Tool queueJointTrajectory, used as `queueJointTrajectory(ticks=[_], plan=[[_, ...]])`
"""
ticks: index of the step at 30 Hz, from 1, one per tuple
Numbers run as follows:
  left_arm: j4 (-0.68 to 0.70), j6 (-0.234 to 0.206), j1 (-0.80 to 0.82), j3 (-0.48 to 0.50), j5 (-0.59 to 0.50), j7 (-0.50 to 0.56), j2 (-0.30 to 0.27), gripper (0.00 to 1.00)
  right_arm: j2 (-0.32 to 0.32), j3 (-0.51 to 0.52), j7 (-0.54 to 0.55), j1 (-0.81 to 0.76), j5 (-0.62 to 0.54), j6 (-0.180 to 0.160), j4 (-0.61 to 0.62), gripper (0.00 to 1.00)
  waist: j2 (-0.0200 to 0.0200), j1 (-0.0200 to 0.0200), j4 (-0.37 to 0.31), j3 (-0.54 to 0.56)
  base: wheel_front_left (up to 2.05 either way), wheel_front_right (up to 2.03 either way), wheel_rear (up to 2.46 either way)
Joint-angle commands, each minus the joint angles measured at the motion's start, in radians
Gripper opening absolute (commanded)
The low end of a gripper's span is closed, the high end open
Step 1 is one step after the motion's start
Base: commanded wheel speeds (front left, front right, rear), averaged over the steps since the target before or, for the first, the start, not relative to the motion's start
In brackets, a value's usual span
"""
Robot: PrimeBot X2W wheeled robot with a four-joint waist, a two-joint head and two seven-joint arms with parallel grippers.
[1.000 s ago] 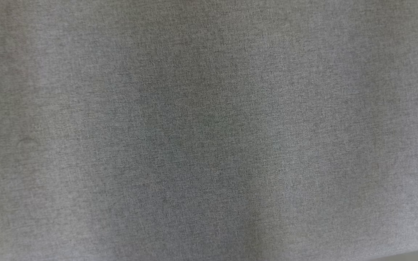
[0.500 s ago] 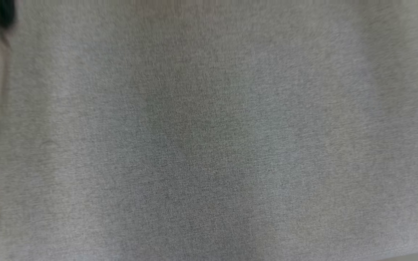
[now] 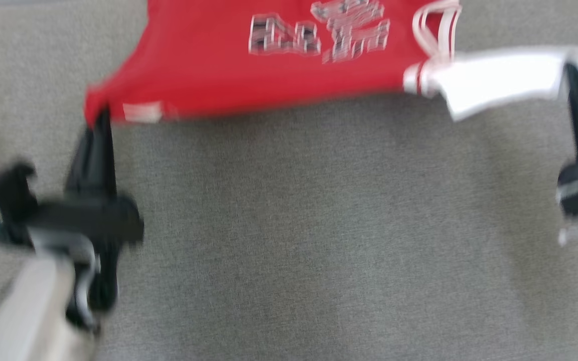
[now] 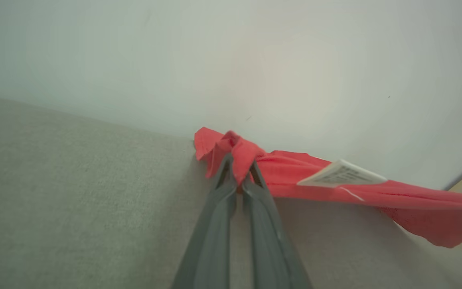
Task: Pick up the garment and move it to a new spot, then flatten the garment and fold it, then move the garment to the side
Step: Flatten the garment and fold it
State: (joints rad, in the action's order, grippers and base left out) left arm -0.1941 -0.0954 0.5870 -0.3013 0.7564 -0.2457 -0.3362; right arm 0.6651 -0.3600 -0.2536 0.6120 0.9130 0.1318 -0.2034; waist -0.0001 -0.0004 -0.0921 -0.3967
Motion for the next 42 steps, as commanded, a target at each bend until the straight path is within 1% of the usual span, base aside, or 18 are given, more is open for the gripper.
queueJointTrajectory(ticks=[1,5,8,10,14,17,20,24,29,31,36,42], plan=[[0.045,-0.017,-0.080,0.009,0.019,-0.002,-0.014,0.00,-0.016,0.042,0.010,-0.079,-0.017,-0.003,0.026,0.00,0.0001,0.0004,-0.005,0.039,0.00,0.00,0.00],[0.135,-0.062,-0.265,0.032,0.049,-0.009,-0.002,0.00,-0.081,0.150,0.059,-0.291,-0.060,-0.003,0.101,0.00,0.0001,0.0004,-0.004,0.062,0.00,0.00,0.00],[0.172,-0.078,-0.384,0.052,0.071,-0.013,0.021,0.00,-0.140,0.229,0.093,-0.426,-0.107,-0.003,0.143,0.00,0.0001,0.0004,-0.003,0.078,0.00,0.00,0.00],[0.175,-0.076,-0.448,0.050,0.076,-0.016,0.037,0.00,-0.182,0.271,0.121,-0.509,-0.132,-0.003,0.163,0.00,0.0001,0.0004,0.005,0.090,0.00,0.00,0.00],[0.176,-0.077,-0.555,0.053,0.075,-0.020,0.075,0.00,-0.255,0.346,0.160,-0.625,-0.177,-0.003,0.207,0.00,0.0001,0.0004,0.009,0.114,0.00,0.00,0.00],[0.152,-0.065,-0.623,0.058,0.064,-0.020,0.099,0.00,-0.297,0.395,0.188,-0.692,-0.204,-0.003,0.230,0.00,0.0001,0.0004,0.014,0.134,0.00,0.00,0.00],[0.128,-0.050,-0.669,0.067,0.058,-0.021,0.127,0.00,-0.328,0.431,0.213,-0.763,-0.225,-0.003,0.240,0.00,0.0001,0.0004,0.025,0.154,0.00,0.00,0.00],[0.104,-0.028,-0.728,0.097,0.033,-0.021,0.161,0.00,-0.348,0.465,0.238,-0.849,-0.260,-0.003,0.250,0.00,0.0001,0.0004,0.038,0.180,0.00,0.00,0.00],[0.078,0.004,-0.751,0.102,0.008,-0.021,0.194,0.00,-0.367,0.490,0.287,-0.897,-0.279,-0.003,0.234,0.00,0.0001,0.0004,0.043,0.190,0.00,0.00,0.00],[0.072,0.014,-0.744,0.107,-0.002,-0.021,0.205,0.00,-0.375,0.487,0.290,-0.899,-0.278,-0.003,0.233,0.00,0.0001,0.0004,0.046,0.191,0.00,0.00,0.00],[0.073,0.042,-0.709,0.122,-0.034,-0.021,0.224,0.00,-0.404,0.467,0.278,-0.868,-0.256,-0.003,0.257,0.00,0.0001,0.0004,0.047,0.200,0.00,0.00,0.00],[0.097,0.056,-0.667,0.126,-0.068,-0.019,0.233,0.00,-0.411,0.433,0.299,-0.798,-0.238,-0.003,0.272,0.00,0.0001,0.0004,0.038,0.210,0.00,0.00,0.00]])
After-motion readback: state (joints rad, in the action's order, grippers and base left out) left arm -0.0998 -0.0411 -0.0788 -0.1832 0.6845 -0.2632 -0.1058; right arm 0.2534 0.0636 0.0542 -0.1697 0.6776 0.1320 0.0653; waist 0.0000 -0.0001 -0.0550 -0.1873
